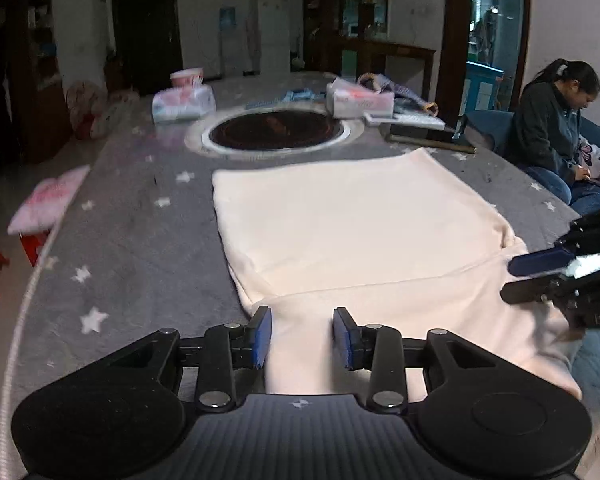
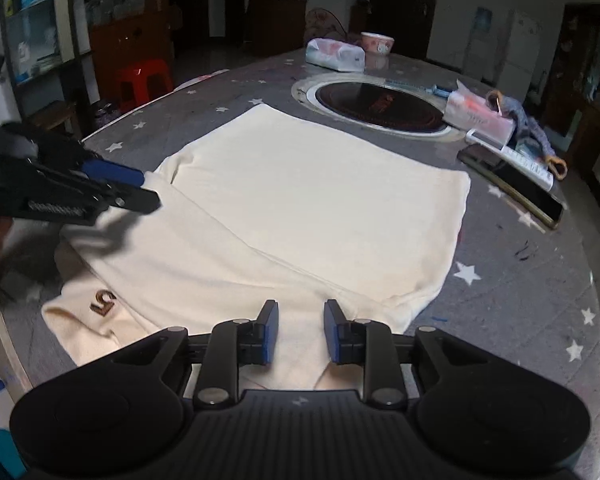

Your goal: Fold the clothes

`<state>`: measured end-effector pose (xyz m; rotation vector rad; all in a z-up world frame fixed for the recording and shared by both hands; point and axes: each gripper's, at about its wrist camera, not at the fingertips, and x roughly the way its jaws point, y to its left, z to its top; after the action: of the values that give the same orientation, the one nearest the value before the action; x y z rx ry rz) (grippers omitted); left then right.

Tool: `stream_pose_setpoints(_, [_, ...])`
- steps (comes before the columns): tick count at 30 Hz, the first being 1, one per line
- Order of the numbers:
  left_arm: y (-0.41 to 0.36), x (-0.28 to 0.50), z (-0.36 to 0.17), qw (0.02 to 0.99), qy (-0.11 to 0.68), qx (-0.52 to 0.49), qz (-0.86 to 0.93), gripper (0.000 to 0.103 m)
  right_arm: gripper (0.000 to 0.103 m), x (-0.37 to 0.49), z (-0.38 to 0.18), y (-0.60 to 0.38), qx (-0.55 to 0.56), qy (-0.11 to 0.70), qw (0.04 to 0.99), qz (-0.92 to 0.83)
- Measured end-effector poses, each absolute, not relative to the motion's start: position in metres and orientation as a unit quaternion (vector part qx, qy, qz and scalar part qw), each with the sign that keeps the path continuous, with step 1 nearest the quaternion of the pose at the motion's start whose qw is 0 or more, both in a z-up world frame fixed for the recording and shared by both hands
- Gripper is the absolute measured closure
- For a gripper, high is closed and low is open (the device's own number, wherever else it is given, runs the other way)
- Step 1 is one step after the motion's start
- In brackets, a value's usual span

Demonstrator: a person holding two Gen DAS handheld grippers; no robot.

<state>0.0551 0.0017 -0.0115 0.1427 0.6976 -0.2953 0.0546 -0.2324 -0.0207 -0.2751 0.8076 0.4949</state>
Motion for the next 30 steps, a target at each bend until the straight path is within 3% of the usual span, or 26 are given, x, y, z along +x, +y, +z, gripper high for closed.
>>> stream_pose_setpoints(3, [0.006,0.028,-0.001,0.925,0.323,0.094,-0.177,0.062,0.073,0.05,-0.011,-0.238,-0.121,0.388,0.88,0.245])
stream_pose_setpoints(9, [0.004,-0.037,0.006,0.912,0.282,0.171,-0.246,0.052,0.072,0.035,-0.015,-0.234,-0.161,0.396,0.865,0.262])
stream_pose_setpoints(19, [-0.025,-0.056,-0.028,0.889,0.26,0.258,-0.276,0.051,0.069,0.016,-0.008,-0.24,-0.188,0.396,0.86,0.263])
stream_pose_setpoints(23, [-0.035,-0.053,-0.034,0.884,0.242,0.277,-0.287,0.051,0.058,0.003,-0.005,-0.241,-0.214,0.386,0.856,0.27])
stream_pose_setpoints(25, [-0.037,-0.05,-0.034,0.885,0.238,0.277,-0.289,0.056,0.057,-0.003,-0.003,-0.241,-0.227,0.379,0.854,0.274])
stream_pose_setpoints(27, [-0.037,-0.045,-0.032,0.889,0.239,0.266,-0.286,0.073,0.052,-0.009,-0.001,-0.24,-0.239,0.372,0.853,0.278])
stream_pose_setpoints(30, [-0.035,-0.037,-0.028,0.895,0.24,0.25,-0.282,0.089,0.044,-0.02,0.0,-0.239,-0.258,0.363,0.847,0.29])
